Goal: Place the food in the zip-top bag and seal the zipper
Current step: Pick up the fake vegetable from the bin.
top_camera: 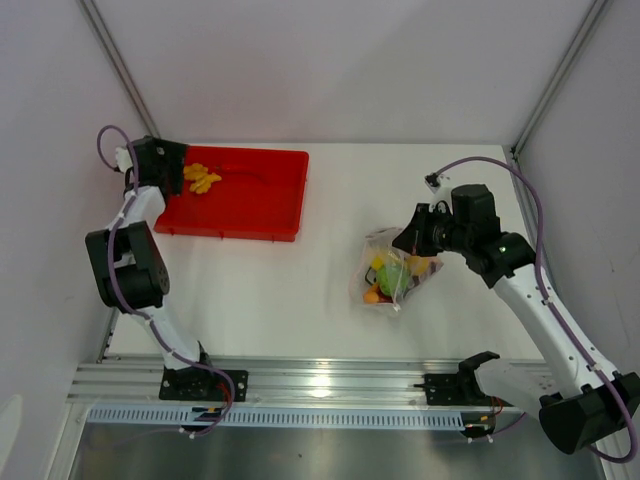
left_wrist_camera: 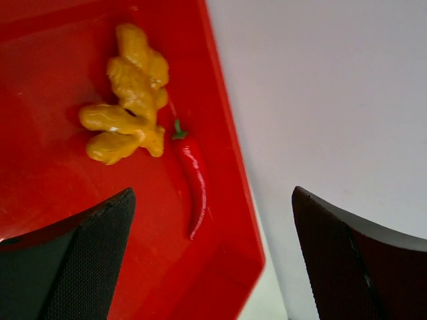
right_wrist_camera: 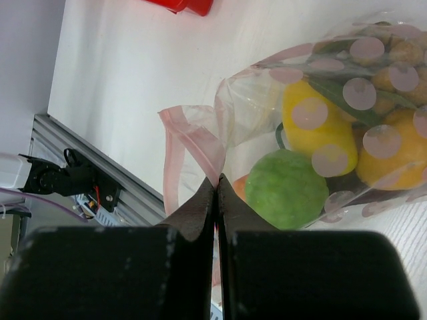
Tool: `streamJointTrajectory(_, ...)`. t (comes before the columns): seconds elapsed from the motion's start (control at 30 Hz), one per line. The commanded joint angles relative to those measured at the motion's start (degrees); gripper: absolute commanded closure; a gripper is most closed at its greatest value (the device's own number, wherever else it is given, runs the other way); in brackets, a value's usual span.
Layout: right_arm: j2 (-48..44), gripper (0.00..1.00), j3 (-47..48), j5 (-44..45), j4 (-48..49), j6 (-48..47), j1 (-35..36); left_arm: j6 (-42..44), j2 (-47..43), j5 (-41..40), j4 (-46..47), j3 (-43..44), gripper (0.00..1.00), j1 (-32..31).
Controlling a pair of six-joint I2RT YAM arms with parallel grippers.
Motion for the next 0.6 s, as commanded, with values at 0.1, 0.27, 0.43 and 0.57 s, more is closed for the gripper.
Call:
streamJointTrajectory(0.1,-0.1,1.0,0.1,-1.1,3.7,-0.3,-0.4,-0.6,7.1,-8.0,-11.6,6.8,0.01,-1.9)
streamJointTrajectory(0.27,-0.3,1.0,-0.2,-1.4,4.0,-0.1,-0.6,-1.3,11.5,-9.4,-14.8,10.9,0.0,-2.2)
streamJointTrajectory(0.43,-0.4,1.0,-0.9,-1.3,4.1,-0.2,-0.7,-1.8,14.9,-9.5,-12.6,12.0,0.01,-2.3)
streamJointTrajectory(0.57,-0.4,1.0,-1.5,-1.2,4.4,-0.3,-0.9,-2.1,17.4,-9.5,-11.9,13.6,0.02,-2.3)
